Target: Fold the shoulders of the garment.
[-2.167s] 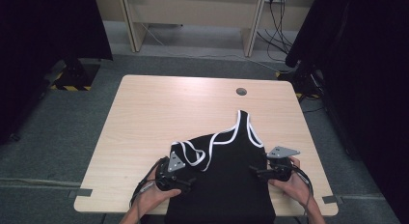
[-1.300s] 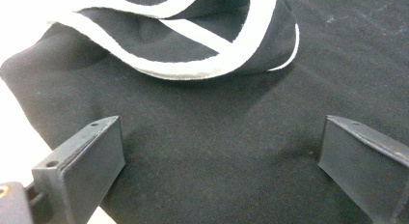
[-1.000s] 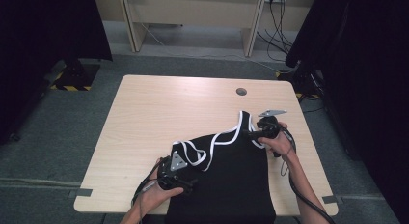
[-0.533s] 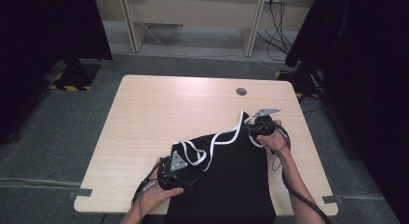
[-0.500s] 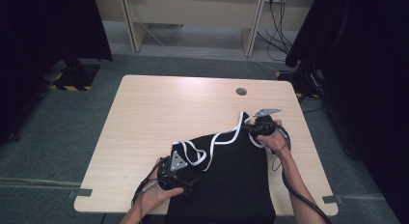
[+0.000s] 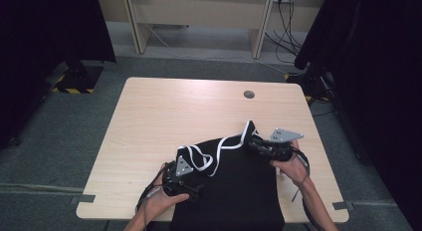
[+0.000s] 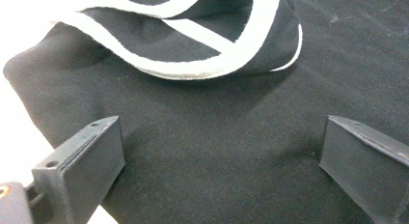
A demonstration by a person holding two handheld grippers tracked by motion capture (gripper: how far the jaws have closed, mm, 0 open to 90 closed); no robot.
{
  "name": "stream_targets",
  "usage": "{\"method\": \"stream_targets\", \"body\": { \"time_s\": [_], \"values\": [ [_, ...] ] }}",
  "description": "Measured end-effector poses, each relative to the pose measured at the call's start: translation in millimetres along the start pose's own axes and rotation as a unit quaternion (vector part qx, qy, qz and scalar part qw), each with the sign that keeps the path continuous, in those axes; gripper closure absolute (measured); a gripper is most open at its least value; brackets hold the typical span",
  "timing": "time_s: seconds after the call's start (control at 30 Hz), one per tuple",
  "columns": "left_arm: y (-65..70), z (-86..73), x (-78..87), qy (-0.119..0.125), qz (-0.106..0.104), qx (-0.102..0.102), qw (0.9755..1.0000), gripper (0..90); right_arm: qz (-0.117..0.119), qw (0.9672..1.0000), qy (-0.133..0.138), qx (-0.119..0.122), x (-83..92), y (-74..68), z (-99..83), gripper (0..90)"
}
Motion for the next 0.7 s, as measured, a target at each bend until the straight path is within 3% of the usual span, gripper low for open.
{"method": "stream_targets", "body": {
  "time_s": [0.17, 0.33, 0.43, 0.57, 0.7],
  "values": [
    [0.0, 0.0, 0.0, 0.0, 0.0, 0.0, 1.0, 1.1, 0.011, 0.9998, 0.006, 0.017, 18.7, -19.4, -22.6, 67.3],
    [0.0, 0.0, 0.0, 0.0, 0.0, 0.0, 1.0, 1.1, -0.015, 0.9999, 0.007, 0.0, 30.5, -18.1, -14.4, 54.3],
    [0.0, 0.0, 0.0, 0.0, 0.0, 0.0, 1.0, 1.1, -0.035, 0.999, 0.002, -0.029, 24.6, -11.6, -2.1, 46.1],
    [0.0, 0.0, 0.0, 0.0, 0.0, 0.0, 1.0, 1.1, -0.065, 0.9966, -0.011, -0.051, 8.4, 0.1, 13.4, 38.5],
    [0.0, 0.0, 0.0, 0.0, 0.0, 0.0, 1.0, 1.1, -0.061, 0.9969, -0.025, -0.042, -11.0, 2.8, 26.8, 35.0]
  ]
}}
Point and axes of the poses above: each handheld gripper's, and its own axes: x roughly backward along the jaws, z roughly out of its top, y roughly to its right, the point moved 1 cm from there along -x, roughly forward along the jaws, and after that the axes turned 14 degrees about -x, right-handed, at the moved point
